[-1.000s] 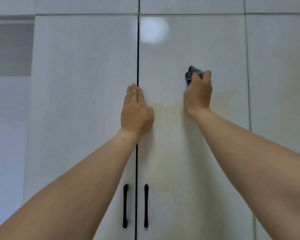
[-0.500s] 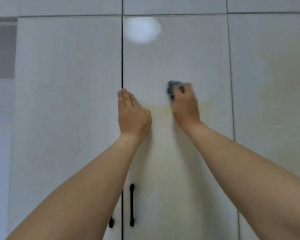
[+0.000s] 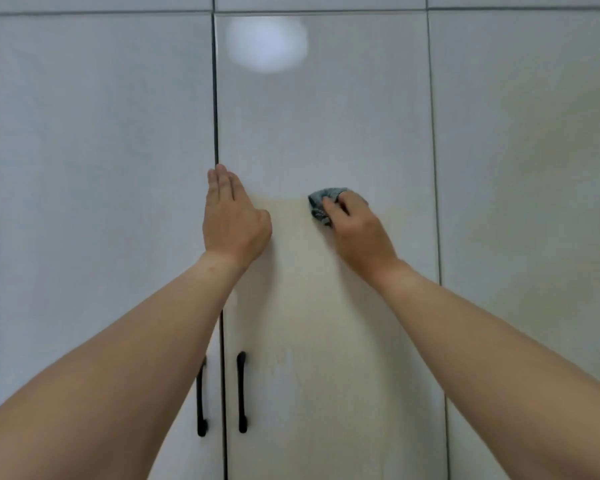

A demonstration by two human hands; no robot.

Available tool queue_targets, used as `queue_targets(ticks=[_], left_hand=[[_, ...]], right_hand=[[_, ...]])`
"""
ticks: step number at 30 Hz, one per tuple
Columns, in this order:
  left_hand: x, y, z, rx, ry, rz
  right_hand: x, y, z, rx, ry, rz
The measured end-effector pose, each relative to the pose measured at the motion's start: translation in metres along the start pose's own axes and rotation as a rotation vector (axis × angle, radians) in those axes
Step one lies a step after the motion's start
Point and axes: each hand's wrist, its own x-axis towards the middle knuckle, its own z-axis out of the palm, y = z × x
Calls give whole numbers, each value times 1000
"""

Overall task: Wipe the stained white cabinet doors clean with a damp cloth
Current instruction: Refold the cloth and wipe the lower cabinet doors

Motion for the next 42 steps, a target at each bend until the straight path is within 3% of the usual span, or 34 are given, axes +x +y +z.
queue_targets(ticks=[1,4,5,6,9,12,16,19,24,27,28,31,32,35,38,40,42], left_hand=[[-2,-5,-4,30,-11,24],[-16,-30,-12,94,10,42],[-22,-37,-12,102,-1,57],[-28,-45,-11,107,-18,74],[-37,-64,-8,67,-45,123],[-35,-77,-9,9,-26,161],[-33,-86,-7,-6,7,206],[-34,-87,-4,-47,27,209],[-32,-88,-4,-138,58,186],[-31,-84,-9,-198,25,123],[-32,-84,-11,-218,24,121],[-33,-89,-19,-280,10,113],[-34,-91,-21,-296,7,111],[-36,-94,-22,-313,-1,128],[-39,-88,-14,-290,-8,124],[-40,-78,-11,-272,14,124],[-43,-67,-9,-285,29,123]], right_hand=[[0,11,-3,-16,9,43],[1,21,-5,-6,178,529],[0,10,-2,-21,165,558],[-1,-9,6,-18,122,478],[1,-62,29,67,-45,7],[44,-84,45,103,-125,-223],[133,-103,57,162,-137,-126],[136,-118,65,203,-14,17],[36,-136,59,217,-119,-213],[46,-119,50,141,-223,-413],[59,-114,50,120,-207,-357],[85,-117,51,168,-58,88],[82,-126,52,194,-52,125],[42,-148,52,194,-175,-115],[24,-122,39,150,-281,-344],[34,-96,32,71,-250,-240],[47,-77,31,63,-120,126]])
